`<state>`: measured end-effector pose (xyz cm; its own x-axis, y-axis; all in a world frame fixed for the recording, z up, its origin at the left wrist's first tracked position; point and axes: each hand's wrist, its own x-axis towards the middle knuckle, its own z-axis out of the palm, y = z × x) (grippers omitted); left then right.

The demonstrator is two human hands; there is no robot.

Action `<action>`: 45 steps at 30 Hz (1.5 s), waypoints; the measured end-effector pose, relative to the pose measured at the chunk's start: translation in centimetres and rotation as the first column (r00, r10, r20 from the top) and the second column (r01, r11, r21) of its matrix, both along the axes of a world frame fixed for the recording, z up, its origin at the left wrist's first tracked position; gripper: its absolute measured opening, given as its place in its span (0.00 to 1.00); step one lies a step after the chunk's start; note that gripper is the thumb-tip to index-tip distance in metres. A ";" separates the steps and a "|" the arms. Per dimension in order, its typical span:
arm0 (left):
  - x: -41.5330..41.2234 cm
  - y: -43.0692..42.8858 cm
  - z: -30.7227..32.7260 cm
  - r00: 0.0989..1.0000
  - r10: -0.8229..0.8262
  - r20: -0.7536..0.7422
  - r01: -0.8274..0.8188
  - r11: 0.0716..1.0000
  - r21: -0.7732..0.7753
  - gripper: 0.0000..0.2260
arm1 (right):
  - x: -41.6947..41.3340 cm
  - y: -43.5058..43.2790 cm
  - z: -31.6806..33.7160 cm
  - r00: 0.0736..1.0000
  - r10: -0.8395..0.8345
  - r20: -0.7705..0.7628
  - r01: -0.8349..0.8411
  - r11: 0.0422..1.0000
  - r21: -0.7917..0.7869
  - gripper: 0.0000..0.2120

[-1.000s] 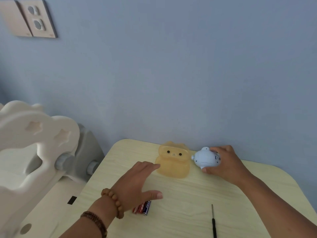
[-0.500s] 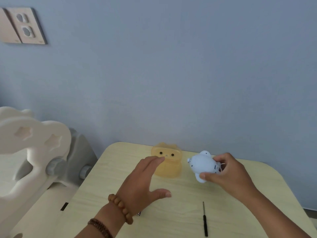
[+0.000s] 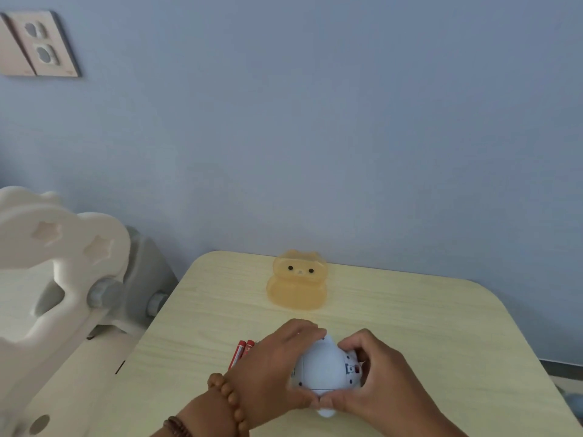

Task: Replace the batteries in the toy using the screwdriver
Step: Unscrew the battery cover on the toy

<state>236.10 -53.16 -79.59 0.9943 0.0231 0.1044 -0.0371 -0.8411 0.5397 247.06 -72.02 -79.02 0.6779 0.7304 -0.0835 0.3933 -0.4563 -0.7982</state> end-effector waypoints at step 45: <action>1.5 1.3 -1.4 0.995 -0.020 -0.102 0.012 0.997 -0.077 0.36 | 0.7 -4.8 3.5 0.882 -0.027 0.470 -0.013 0.997 0.081 0.21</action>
<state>237.64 -51.88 -81.02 0.9999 0.0115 -0.0001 0.0092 -0.7969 0.6040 247.75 -76.77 -75.51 0.6279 0.7163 0.3044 0.7287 -0.4037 -0.5532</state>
